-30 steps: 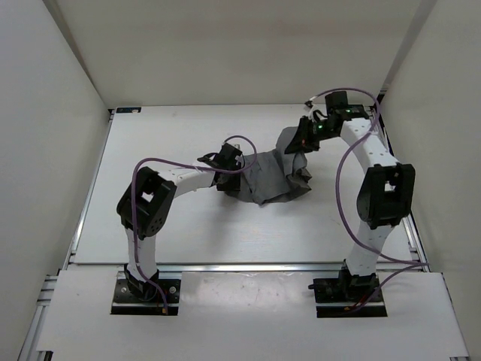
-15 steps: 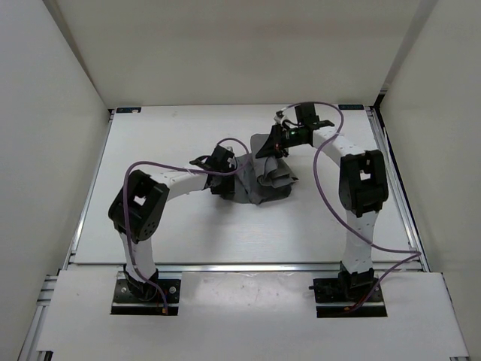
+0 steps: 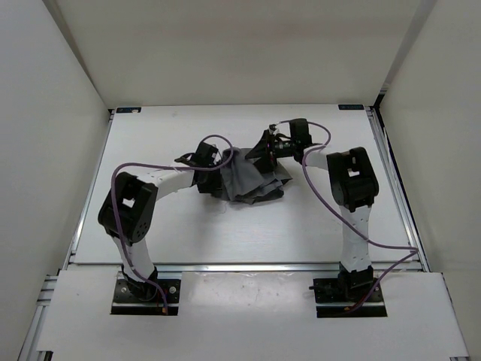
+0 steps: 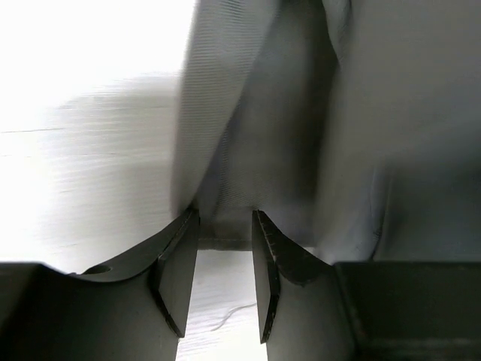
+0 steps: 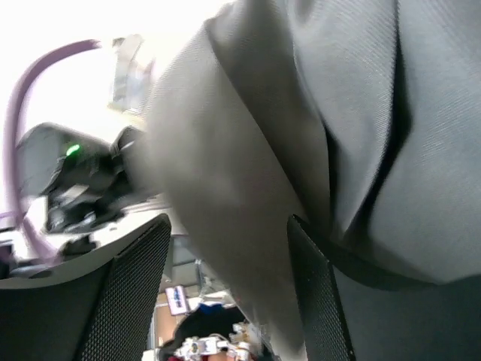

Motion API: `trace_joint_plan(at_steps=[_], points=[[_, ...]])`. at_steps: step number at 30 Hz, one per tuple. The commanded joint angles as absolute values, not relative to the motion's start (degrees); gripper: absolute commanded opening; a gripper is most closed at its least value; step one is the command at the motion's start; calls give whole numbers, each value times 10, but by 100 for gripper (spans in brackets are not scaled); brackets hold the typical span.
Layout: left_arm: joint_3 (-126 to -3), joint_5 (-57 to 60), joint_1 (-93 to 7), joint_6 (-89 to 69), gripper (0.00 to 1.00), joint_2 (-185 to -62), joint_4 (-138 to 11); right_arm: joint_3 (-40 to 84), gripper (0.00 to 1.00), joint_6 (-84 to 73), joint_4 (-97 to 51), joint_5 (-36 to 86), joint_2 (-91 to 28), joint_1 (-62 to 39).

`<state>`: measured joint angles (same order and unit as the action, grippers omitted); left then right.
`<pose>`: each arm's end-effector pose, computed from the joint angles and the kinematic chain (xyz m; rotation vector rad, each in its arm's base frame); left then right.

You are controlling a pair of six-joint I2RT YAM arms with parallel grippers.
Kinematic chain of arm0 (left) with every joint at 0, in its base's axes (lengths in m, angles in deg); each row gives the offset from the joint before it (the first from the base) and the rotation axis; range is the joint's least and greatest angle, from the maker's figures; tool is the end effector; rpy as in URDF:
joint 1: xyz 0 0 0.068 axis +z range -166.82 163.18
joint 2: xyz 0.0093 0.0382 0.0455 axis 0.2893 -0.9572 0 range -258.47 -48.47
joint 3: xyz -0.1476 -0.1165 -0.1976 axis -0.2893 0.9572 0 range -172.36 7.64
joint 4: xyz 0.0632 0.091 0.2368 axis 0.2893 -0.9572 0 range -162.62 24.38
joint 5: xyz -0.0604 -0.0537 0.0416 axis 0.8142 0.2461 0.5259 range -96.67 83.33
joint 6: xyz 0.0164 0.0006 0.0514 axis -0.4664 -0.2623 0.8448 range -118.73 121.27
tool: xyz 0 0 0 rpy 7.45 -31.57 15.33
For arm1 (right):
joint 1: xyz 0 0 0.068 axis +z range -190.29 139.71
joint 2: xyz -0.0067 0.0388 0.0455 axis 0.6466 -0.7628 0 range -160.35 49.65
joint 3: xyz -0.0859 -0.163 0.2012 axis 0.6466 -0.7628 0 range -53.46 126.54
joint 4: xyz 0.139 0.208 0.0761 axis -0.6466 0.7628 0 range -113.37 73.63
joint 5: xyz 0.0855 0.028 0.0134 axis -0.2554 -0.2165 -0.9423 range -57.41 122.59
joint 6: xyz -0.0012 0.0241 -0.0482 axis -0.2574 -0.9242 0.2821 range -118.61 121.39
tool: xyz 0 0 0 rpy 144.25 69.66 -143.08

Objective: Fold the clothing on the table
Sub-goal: Fold the skirt

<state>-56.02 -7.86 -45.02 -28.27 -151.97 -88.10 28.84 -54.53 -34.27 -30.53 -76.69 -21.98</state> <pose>0.3167 -0.1691 0.1622 -0.0384 2.6931 -0.2959 0.4360 0.1777 0.1497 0.0174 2.4110 1.8679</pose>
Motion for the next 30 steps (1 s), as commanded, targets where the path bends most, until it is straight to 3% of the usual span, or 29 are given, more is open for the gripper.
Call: trace_joint_plan(at_steps=[1, 6, 9, 11, 15, 17, 20, 25, 30], points=[[-566, -72, -426, -279, 46, -1469, -896, 260, 69, -715, -591, -365, -711, -236], [-625, -76, -376, -267, 46, -1434, -938, 250, 63, -624, -479, -339, -651, -265], [-662, -82, -352, -257, 46, -1414, -963, 259, 51, -602, -441, -339, -650, -263], [-675, -77, -342, -258, 46, -1393, -971, 258, 31, -595, -437, -344, -662, -252], [-659, 53, -348, -273, 40, -1368, -923, 263, 6, -556, -386, -332, -663, -243], [-619, 117, -361, -304, 33, -1358, -873, 261, 4, -523, -349, -317, -645, -245], [-564, 80, -405, -321, 28, -1372, -833, 245, 2, -473, -287, -300, -598, -256], [-464, 33, -386, -369, 25, -1411, -762, 153, 0, -422, -241, -281, -491, -288], [-453, -5, -394, -357, 27, -1452, -746, 48, 0, -411, -234, -276, -353, -339]])
